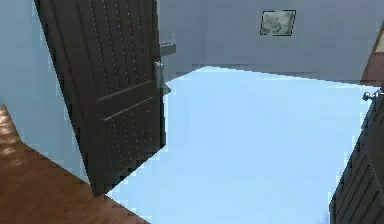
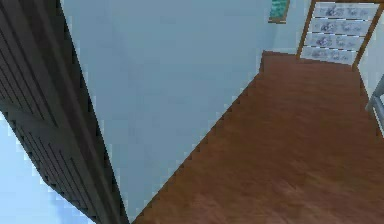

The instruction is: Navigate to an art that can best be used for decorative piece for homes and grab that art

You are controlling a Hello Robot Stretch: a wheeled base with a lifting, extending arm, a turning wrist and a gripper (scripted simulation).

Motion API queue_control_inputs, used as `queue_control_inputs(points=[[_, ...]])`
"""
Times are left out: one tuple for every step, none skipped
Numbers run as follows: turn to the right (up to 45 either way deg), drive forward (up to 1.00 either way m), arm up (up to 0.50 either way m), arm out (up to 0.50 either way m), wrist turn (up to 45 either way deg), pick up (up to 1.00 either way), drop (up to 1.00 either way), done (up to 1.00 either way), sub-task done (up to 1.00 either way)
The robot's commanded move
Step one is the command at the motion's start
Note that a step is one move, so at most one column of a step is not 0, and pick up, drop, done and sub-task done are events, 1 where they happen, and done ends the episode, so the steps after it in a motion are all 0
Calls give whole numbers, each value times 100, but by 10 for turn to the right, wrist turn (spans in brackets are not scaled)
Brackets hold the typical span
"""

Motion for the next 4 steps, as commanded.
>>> queue_control_inputs(points=[[0,55,0,0,0,0,0,0,0],[300,0,0,0,0,0,0,0,0],[0,95,0,0,0,0,0,0,0],[0,55,0,0,0,0,0,0,0]])
